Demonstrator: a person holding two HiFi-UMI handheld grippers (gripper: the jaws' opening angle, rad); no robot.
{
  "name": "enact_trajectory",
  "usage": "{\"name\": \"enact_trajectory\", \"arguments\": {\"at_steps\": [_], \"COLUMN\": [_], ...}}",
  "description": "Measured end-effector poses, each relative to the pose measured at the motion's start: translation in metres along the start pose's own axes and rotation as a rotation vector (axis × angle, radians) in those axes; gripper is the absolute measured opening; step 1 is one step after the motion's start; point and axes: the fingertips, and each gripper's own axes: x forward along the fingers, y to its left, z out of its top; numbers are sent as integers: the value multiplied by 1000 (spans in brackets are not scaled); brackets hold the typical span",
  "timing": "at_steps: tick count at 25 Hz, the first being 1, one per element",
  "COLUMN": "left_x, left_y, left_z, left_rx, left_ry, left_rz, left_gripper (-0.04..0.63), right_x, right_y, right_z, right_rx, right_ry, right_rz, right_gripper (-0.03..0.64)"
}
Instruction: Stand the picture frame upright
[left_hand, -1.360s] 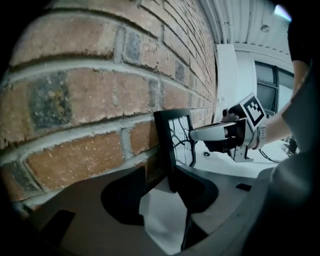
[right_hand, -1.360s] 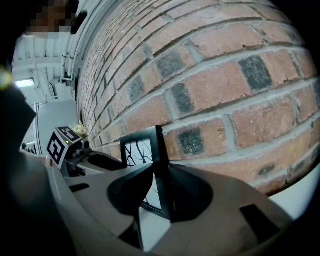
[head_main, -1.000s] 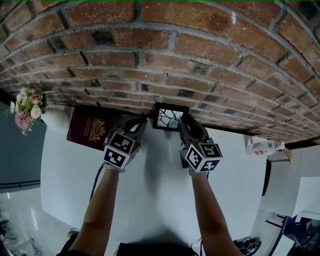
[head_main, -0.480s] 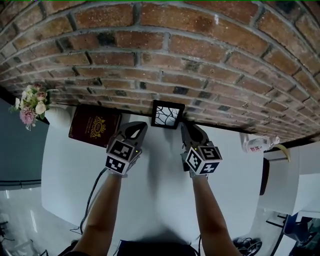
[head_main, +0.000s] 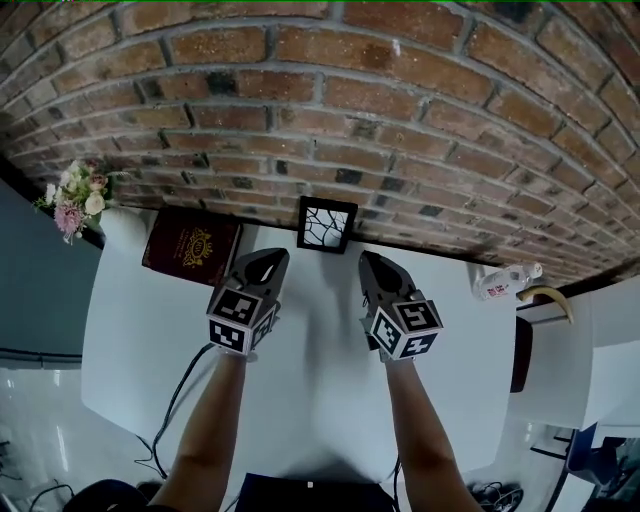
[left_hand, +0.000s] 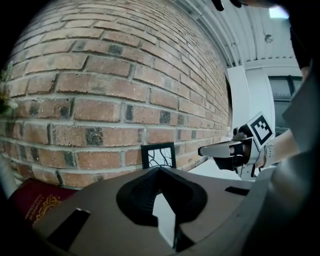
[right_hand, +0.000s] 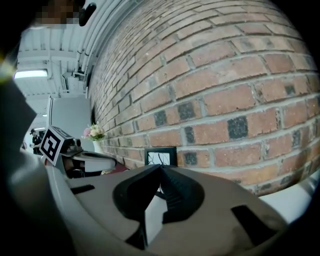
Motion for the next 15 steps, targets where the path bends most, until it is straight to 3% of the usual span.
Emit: {"name": "enact_trajectory", "arguments": {"at_steps": [15], "left_x": [-82], "left_y": [-39], "left_z": [30], "left_rx": [-25], "left_ry": [-109], "left_rz": [85], "left_gripper": [11], "right_x": [-75], "right_y": [57], "right_z": [23], "right_rx": [-89], "right_ry": [-28], "right_rz": [103], "right_gripper": [5]}}
